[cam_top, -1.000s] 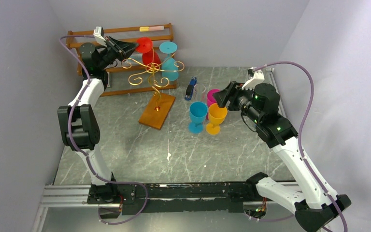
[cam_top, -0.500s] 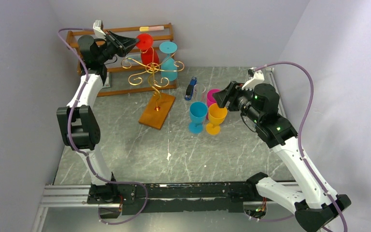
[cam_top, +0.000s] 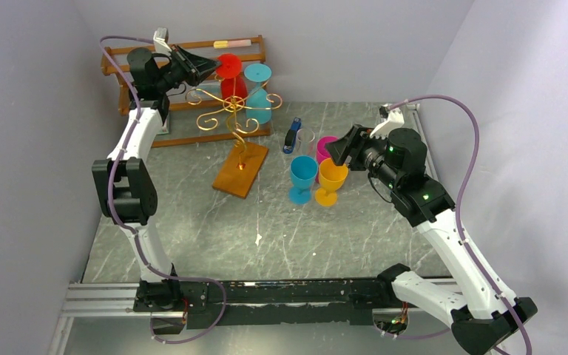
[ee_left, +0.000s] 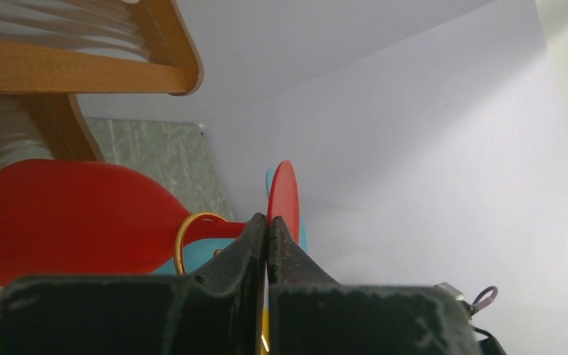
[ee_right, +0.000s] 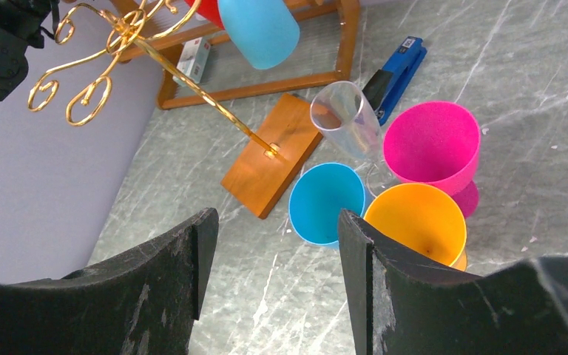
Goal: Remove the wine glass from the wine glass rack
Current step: Pick up the wine glass from the wine rack.
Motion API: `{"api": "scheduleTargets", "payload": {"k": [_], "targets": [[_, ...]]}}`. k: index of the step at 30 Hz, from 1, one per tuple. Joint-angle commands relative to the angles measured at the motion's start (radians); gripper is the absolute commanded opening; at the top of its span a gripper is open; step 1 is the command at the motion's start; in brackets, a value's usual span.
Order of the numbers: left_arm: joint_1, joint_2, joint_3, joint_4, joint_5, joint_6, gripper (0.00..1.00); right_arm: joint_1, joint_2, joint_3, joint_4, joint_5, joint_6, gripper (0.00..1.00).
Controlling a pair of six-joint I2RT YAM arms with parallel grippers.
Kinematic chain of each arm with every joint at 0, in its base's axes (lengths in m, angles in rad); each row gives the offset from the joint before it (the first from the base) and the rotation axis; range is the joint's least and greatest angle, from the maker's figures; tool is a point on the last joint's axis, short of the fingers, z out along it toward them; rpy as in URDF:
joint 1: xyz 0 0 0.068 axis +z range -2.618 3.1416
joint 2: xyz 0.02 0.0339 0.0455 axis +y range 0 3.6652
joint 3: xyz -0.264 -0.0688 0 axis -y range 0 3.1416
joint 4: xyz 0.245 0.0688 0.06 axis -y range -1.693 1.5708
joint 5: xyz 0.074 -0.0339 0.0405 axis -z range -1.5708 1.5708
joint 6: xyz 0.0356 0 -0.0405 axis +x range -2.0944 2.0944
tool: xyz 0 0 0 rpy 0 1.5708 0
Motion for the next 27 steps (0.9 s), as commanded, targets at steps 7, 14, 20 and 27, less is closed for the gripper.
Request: {"api": "scheduleTargets", "payload": {"k": [7, 14, 20, 27], "targets": [[-0.007, -0.020, 0.034, -0.061, 0.055, 0.081, 0.05, -0.006, -0.006, -0.019, 0.001, 0.004, 0.007, 0.64], [-0.006, -0.073, -0.009, -0.039, 0.078, 0.080, 0.05, -0.006, -0.004, -0.029, 0.017, 0.000, 0.015, 0.64], [0.007, -0.089, -0.025, -0.041, 0.107, 0.089, 0.05, -0.005, 0.005, -0.027, 0.018, -0.010, 0.023, 0.64], [0.028, -0.106, -0.046, -0.088, 0.133, 0.134, 0.05, -0.005, 0.001, -0.026, 0.017, -0.008, 0.025, 0.64]]}}
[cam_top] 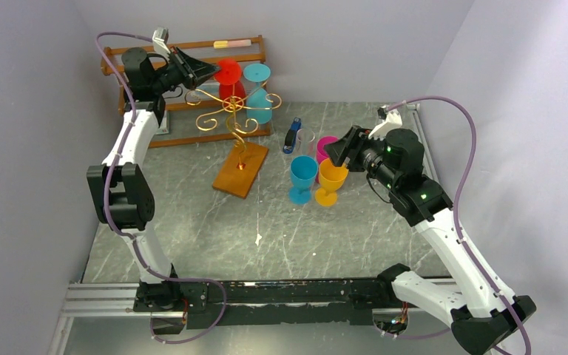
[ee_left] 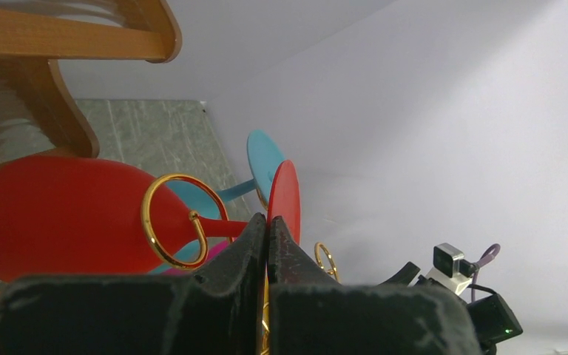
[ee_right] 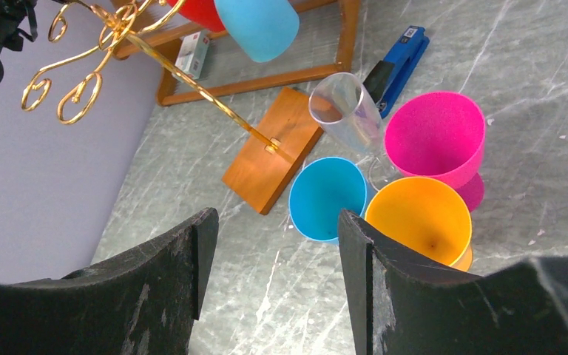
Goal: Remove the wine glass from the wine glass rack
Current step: Pick up the wine glass from the wine rack.
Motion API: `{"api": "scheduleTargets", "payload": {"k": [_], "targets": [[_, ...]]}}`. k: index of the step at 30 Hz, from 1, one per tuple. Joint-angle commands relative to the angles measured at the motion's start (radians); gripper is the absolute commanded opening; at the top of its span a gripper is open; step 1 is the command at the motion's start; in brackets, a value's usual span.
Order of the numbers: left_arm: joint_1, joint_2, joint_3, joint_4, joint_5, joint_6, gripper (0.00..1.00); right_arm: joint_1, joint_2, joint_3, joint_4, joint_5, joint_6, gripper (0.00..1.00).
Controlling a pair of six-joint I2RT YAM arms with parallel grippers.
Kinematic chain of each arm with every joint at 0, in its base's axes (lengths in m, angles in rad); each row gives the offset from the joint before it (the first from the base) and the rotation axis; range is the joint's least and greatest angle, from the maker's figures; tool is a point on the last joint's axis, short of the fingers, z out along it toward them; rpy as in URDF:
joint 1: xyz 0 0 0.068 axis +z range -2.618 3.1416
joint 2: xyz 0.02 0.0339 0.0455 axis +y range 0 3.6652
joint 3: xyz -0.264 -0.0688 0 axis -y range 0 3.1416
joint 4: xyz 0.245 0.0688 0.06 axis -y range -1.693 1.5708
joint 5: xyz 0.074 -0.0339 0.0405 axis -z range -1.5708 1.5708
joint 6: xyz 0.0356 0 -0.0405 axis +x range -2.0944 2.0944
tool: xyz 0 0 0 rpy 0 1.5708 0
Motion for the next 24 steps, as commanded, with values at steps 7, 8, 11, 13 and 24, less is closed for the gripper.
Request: {"api": "scheduleTargets", "payload": {"k": [7, 8, 11, 13, 24], "targets": [[0.027, -0.052, -0.016, -0.034, 0.099, 0.058, 0.05, -0.006, 0.000, -0.011, 0.017, -0.008, 0.012, 0.64], [0.034, -0.056, -0.016, -0.042, 0.093, 0.062, 0.05, -0.005, 0.002, -0.010, 0.015, -0.010, 0.013, 0.64], [0.049, -0.062, -0.009, -0.050, 0.093, 0.066, 0.05, -0.005, 0.002, -0.008, 0.011, -0.008, 0.013, 0.64], [0.058, -0.073, -0.010, -0.043, 0.092, 0.053, 0.05, -0.006, -0.001, -0.010, 0.011, -0.004, 0.012, 0.64], [0.106, -0.119, -0.096, 0.106, 0.119, -0.053, 0.05, -0.006, 0.000, -0.019, 0.017, -0.005, 0.014, 0.64]]}}
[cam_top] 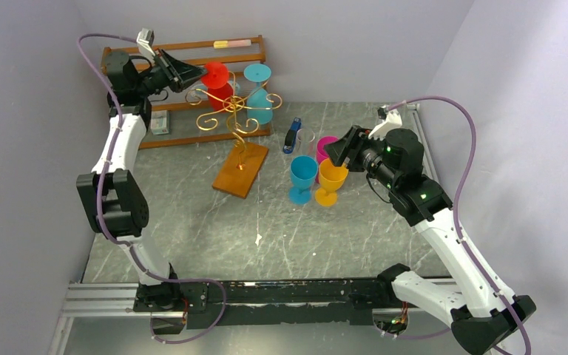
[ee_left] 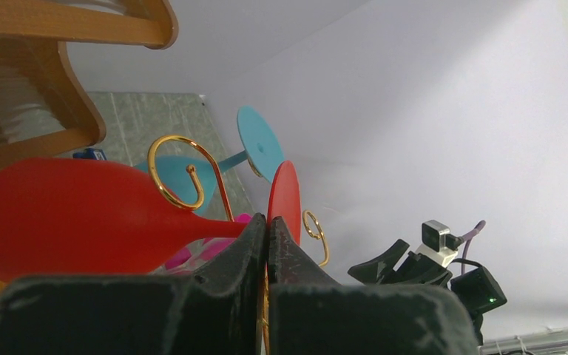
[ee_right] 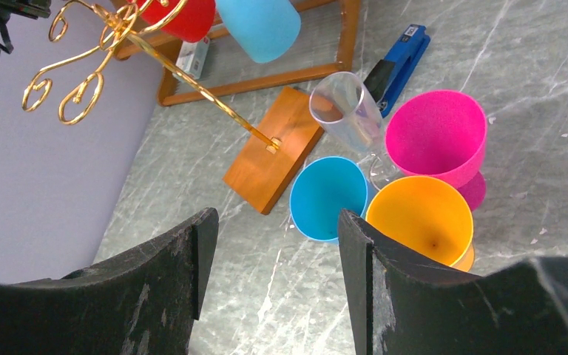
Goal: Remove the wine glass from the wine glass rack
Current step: Pick up the wine glass from the wine rack, then place the wine glass at the center of the board.
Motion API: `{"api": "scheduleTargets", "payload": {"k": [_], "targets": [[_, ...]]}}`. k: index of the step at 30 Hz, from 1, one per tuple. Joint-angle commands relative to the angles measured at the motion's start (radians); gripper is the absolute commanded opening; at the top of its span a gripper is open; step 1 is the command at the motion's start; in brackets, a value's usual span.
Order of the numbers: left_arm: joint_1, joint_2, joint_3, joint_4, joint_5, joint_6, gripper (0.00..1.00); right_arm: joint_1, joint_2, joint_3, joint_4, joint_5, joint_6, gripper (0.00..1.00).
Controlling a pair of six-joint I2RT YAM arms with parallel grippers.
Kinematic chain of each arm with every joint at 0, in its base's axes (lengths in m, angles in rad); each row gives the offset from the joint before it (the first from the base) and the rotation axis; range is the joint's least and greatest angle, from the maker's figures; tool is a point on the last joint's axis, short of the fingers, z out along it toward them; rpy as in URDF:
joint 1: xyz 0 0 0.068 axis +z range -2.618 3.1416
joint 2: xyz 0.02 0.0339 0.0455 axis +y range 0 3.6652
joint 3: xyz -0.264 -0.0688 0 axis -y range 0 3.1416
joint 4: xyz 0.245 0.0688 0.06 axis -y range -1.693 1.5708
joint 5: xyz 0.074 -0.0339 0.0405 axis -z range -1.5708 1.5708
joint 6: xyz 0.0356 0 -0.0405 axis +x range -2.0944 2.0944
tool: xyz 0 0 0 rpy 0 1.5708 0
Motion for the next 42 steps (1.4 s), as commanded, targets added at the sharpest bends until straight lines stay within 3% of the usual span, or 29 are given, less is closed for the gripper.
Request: {"api": "scheduleTargets", "payload": {"k": [1, 13, 20, 25, 32, 37, 42], "targets": [[0.037, -0.054, -0.054, 0.125, 0.028, -0.072, 0.05, -0.006, 0.001, -0.018, 0.018, -0.007, 0.008, 0.64], [0.164, -0.164, -0.152, 0.229, -0.052, -0.086, 0.05, -0.006, 0.006, -0.013, 0.024, -0.009, 0.012, 0.64], [0.239, -0.274, -0.245, 0.166, -0.072, -0.027, 0.05, -0.006, 0.022, -0.007, 0.026, -0.022, 0.015, 0.64], [0.362, -0.364, -0.330, 0.266, -0.005, -0.142, 0.05, -0.006, 0.022, -0.010, 0.029, -0.022, 0.005, 0.64], [0.390, -0.582, -0.409, -0.260, -0.150, 0.205, 0.05, -0.005, 0.061, 0.011, 0.041, -0.048, -0.004, 0.64], [0.389, -0.714, -0.487, -0.496, -0.293, 0.303, 0.05, -0.004, 0.089, 0.047, 0.017, -0.036, -0.047, 0.64], [0.351, -0.835, -0.605, -0.605, -0.398, 0.352, 0.05, -0.004, 0.097, 0.064, 0.020, -0.011, -0.080, 0.64]]}}
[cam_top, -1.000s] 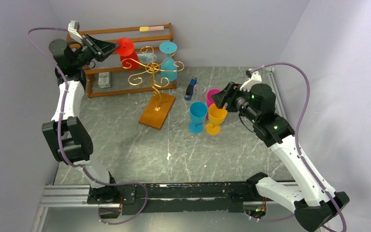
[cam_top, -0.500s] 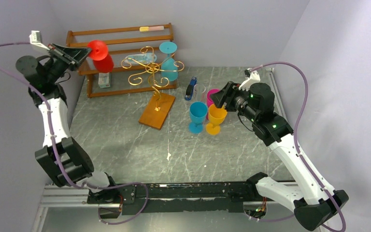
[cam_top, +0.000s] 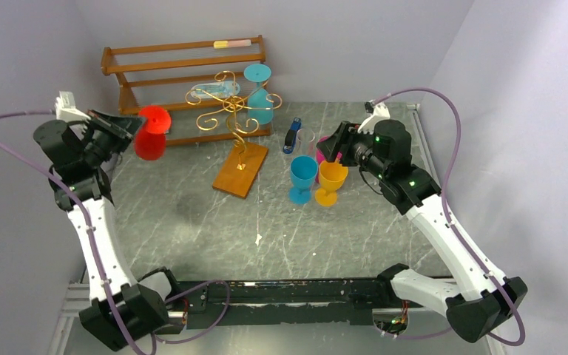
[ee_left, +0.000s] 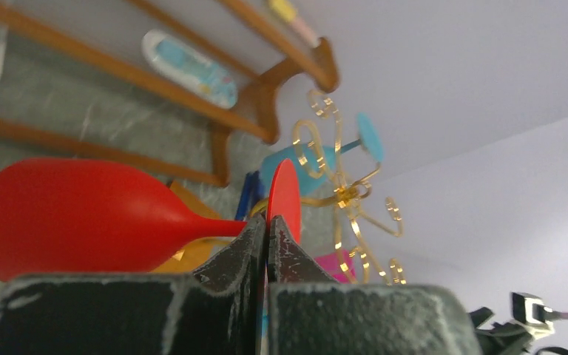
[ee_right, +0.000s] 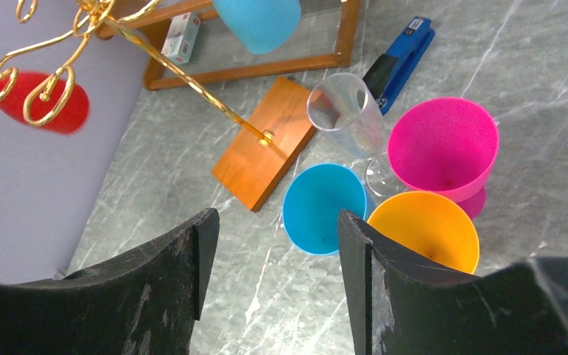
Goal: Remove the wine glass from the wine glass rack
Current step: Place the wine glass at the center of the board.
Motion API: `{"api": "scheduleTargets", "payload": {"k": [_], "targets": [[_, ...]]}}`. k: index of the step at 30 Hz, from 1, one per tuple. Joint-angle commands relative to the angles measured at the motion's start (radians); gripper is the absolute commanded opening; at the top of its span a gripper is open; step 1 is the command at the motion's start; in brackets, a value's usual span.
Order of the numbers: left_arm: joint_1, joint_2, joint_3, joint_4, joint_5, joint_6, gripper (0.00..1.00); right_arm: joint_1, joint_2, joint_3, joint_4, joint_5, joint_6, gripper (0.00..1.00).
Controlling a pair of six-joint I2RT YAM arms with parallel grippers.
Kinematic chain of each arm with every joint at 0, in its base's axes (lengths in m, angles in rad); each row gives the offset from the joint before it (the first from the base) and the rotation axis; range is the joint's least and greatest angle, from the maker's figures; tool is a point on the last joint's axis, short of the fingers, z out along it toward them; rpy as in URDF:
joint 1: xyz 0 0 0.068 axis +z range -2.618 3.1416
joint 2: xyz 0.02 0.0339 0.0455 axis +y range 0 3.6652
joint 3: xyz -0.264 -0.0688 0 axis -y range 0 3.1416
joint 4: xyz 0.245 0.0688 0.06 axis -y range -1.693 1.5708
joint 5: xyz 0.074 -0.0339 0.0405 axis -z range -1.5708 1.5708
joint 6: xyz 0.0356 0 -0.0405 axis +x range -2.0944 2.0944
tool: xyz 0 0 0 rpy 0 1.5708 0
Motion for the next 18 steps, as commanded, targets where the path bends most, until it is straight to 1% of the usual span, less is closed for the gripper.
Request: {"api": "scheduleTargets", "payload": {"k": [1, 4, 7, 11, 13, 16, 18], "targets": [[-0.034, -0.085, -0.117, -0.192, -0.115, 0.092, 0.05, -0.005, -0.002, 0.035, 0.007, 0.028, -0.046, 0.64], [-0.065, -0.125, -0.229, -0.234, -0.097, 0.128, 0.05, -0.005, 0.001, 0.039, 0.028, 0.035, -0.050, 0.64], [-0.121, -0.170, -0.338, -0.212, -0.060, 0.125, 0.05, -0.004, -0.003, 0.030, 0.047, 0.031, -0.040, 0.64], [-0.241, -0.216, -0.374, -0.213, -0.077, 0.147, 0.05, -0.006, -0.003, 0.019, 0.060, -0.003, -0.022, 0.64], [-0.293, -0.230, -0.386, -0.224, -0.075, 0.160, 0.05, -0.005, 0.000, 0.016, 0.066, -0.043, -0.023, 0.64], [-0.377, -0.265, -0.446, -0.134, -0.029, 0.106, 0.05, -0.005, 0.002, 0.002, 0.096, -0.136, -0.024, 0.64], [-0.448, -0.286, -0.469, -0.079, -0.024, 0.098, 0.05, -0.005, 0.007, -0.010, 0.132, -0.216, -0.011, 0.65]]}}
